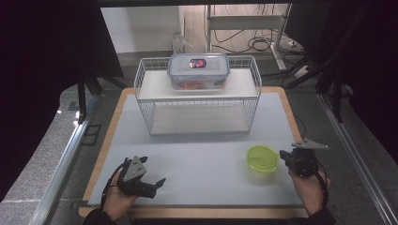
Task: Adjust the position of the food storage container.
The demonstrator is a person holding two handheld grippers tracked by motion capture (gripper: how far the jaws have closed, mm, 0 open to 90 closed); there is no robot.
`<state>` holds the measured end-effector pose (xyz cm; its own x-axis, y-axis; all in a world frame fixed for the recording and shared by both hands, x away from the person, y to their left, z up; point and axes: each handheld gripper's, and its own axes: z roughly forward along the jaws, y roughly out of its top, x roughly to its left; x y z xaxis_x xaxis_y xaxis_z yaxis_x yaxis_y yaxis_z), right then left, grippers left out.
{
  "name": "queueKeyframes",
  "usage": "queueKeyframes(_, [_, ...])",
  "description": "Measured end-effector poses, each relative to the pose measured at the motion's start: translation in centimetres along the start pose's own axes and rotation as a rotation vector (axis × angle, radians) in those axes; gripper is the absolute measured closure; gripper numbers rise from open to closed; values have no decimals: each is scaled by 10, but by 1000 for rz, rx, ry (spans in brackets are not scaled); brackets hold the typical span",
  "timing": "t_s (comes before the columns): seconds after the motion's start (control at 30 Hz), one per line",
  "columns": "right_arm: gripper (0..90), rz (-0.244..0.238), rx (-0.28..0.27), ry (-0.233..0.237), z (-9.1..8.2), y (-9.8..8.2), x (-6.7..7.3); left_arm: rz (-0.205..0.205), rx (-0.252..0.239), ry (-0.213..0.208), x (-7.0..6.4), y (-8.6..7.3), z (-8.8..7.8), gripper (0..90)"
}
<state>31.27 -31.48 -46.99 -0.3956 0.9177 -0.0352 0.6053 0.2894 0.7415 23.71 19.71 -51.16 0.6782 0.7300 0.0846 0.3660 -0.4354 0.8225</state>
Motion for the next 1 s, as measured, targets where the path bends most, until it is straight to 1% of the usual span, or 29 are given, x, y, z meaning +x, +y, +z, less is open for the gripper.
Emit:
queueKeyframes(0.1, [900,-9,14,-8,2,0,2,2,3,1,-1,0,0,19])
queueKeyframes(0.2, [899,-6,23,-5,4,-1,3,5,6,-1,-1,0,1,19])
queueKeyframes(0.4, [899,-7,34,10,9,-1,6,9,12,-2,-1,0,2,20])
queueKeyframes(0.6, [894,4,47,48,15,-1,10,16,16,-4,-2,0,2,21])
queueKeyframes(0.7, [893,-4,63,65,20,-1,14,17,18,-4,-2,0,2,22])
queueKeyframes(0.77, [893,-1,78,76,24,-1,15,19,19,-3,-2,0,3,22])
queueKeyframes(0.83, [894,2,89,86,27,-2,14,23,21,-4,-2,0,3,23])
queueKeyframes(1.0, [895,36,116,130,34,-8,8,29,29,-7,-3,0,3,25])
